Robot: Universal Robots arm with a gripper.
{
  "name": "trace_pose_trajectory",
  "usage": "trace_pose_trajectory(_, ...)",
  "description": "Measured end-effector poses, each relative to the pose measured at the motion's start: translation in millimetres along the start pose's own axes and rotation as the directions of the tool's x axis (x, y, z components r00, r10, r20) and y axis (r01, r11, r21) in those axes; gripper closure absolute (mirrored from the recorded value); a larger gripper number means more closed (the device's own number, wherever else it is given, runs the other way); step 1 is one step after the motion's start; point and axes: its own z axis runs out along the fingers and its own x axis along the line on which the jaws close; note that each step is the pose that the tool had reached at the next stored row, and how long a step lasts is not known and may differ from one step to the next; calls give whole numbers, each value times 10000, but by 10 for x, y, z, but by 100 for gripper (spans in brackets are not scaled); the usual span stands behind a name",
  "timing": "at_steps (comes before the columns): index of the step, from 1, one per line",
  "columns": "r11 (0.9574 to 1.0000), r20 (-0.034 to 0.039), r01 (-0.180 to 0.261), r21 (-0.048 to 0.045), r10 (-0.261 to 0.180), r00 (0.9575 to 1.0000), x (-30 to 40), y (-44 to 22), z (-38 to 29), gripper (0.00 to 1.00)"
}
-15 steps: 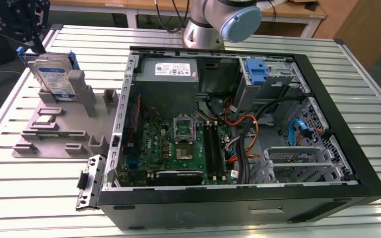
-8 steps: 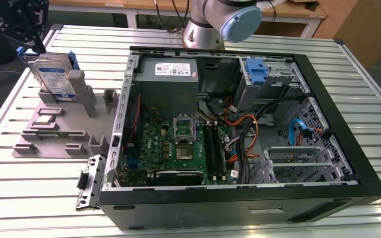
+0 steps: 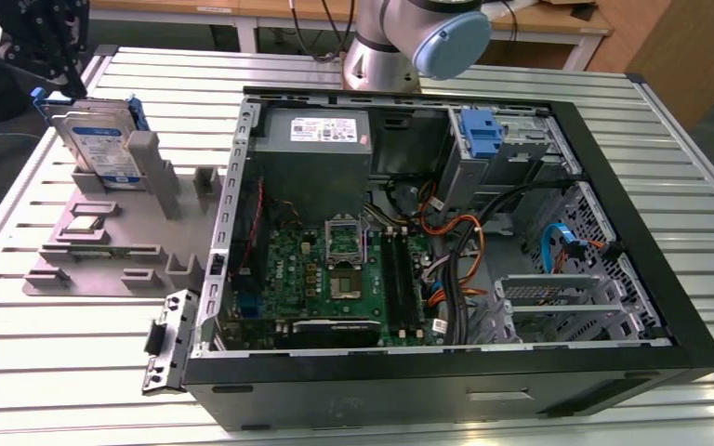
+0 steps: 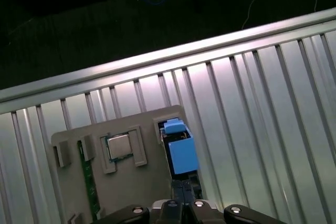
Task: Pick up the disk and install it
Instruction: 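Pick up the disk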
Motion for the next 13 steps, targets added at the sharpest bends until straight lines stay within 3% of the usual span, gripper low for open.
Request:
trace_pose_trajectory(6,9988,-27,493,-16,-493,9988,-10,-38,6,89)
trace_pose_trajectory(13,9971,-41,758,-27,-758,9971,-19,-72,16,89)
